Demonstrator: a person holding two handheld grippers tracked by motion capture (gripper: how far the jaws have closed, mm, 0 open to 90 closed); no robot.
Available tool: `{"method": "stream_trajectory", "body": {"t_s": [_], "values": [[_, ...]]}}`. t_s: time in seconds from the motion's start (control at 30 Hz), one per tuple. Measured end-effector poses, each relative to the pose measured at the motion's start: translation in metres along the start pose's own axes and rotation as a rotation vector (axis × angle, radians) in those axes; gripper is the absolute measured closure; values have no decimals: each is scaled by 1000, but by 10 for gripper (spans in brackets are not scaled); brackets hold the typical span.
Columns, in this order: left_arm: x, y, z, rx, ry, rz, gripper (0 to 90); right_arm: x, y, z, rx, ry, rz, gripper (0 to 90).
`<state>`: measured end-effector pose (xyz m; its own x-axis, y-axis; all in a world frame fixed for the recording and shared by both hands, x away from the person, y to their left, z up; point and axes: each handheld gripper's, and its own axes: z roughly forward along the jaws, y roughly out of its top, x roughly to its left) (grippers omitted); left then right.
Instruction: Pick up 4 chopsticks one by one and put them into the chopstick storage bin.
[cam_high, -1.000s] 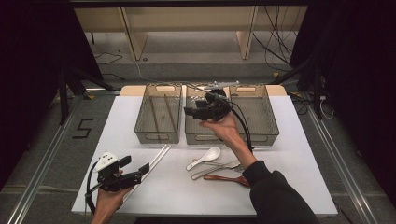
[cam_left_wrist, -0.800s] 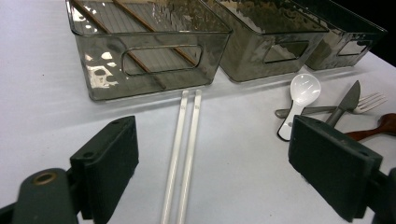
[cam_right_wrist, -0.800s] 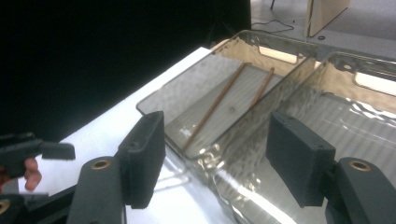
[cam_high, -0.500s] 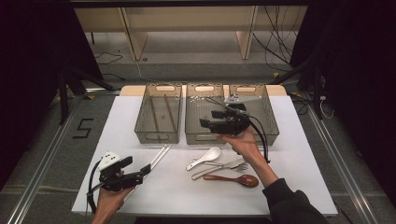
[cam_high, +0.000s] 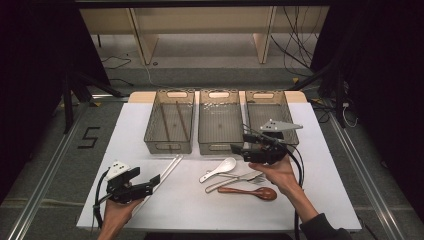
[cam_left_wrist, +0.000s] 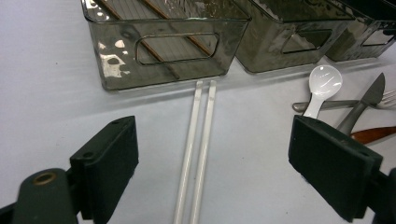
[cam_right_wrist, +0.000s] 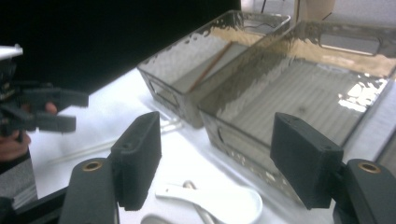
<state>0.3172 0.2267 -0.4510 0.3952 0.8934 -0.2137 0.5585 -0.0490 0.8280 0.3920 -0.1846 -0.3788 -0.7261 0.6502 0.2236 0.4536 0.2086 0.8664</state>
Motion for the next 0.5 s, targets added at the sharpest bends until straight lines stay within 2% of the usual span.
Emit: {"method": "stream_trajectory", "body": {"t_s": [0.1, 0.17, 0.3, 0.37, 0.5], "values": [[1, 2, 1, 31, 13, 17, 157, 1, -10, -7, 14, -7, -8, 332], [2, 3, 2, 60, 0, 11, 158, 2, -16, -11, 21, -14, -16, 328], [4, 8, 5, 112, 18, 41, 162, 4, -31, -19, 25, -17, -15, 327], [5, 10, 5, 129, 28, 51, 166, 6, -36, -23, 33, -33, -30, 327], [7, 13, 7, 182, 27, 74, 179, 8, -46, -33, 14, -43, -43, 324]]}}
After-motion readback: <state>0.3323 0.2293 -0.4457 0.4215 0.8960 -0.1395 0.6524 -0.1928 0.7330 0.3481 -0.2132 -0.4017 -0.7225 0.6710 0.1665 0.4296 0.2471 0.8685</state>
